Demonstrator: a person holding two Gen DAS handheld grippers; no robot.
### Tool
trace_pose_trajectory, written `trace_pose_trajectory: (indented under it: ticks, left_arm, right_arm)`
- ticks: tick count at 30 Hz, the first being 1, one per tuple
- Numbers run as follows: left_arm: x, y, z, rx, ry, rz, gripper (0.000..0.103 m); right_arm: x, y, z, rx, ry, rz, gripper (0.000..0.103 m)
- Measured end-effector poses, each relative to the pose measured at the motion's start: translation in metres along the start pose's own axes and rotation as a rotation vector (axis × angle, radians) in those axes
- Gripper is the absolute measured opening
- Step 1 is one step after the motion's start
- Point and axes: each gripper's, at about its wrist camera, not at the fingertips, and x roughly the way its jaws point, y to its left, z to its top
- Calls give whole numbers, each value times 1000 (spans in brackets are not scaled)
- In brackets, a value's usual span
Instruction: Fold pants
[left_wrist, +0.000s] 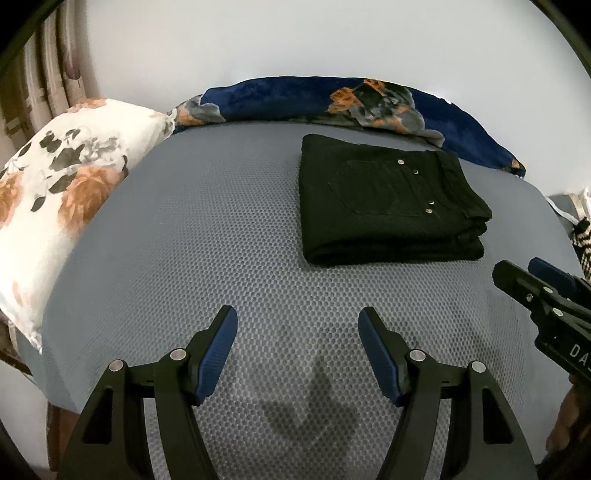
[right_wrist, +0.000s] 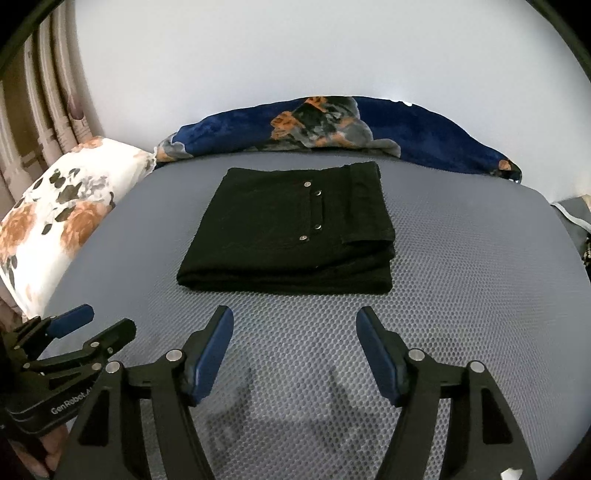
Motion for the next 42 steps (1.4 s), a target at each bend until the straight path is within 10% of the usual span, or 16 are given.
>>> trace_pose_trajectory:
  ticks: [42]
  left_arm:
    - [-1,0,-4,1,-4,36,69]
  right_arm:
    - [10,8,-8,8,25,-7,71]
